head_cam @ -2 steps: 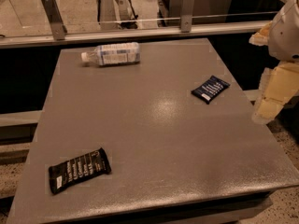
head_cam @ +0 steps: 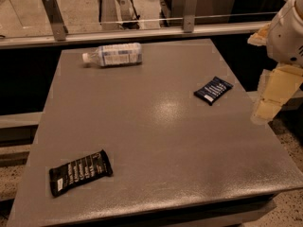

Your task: Move rxbar blueberry near blue plastic bottle

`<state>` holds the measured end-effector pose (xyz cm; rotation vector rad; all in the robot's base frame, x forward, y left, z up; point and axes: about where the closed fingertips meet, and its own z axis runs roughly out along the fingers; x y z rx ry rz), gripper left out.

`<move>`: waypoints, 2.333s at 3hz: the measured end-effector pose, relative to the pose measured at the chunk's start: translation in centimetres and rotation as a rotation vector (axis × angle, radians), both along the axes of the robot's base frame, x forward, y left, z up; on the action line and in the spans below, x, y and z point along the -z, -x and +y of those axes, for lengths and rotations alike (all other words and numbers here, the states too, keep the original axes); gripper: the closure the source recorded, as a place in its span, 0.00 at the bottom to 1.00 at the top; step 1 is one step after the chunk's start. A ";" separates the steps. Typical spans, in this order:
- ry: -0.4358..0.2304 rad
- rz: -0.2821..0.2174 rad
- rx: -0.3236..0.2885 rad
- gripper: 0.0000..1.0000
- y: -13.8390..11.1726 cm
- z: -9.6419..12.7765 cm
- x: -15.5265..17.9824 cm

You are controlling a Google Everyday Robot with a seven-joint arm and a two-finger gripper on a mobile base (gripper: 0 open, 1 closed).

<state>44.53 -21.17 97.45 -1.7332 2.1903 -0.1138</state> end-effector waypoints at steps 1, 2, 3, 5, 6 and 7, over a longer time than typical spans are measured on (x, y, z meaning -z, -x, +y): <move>-0.036 -0.019 -0.018 0.00 -2.2 -0.2 1.4; -0.106 -0.030 -0.018 0.00 -5.0 -0.7 3.2; -0.160 -0.029 -0.010 0.00 -7.2 -0.8 4.8; -0.278 0.021 0.039 0.00 -10.9 -0.7 9.8; -0.313 0.048 0.067 0.00 -12.1 -0.5 12.0; -0.355 0.071 0.100 0.00 -12.8 -0.3 13.5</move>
Offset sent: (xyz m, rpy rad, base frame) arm 0.0841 -0.0141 -0.0531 0.1951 -0.0377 0.0139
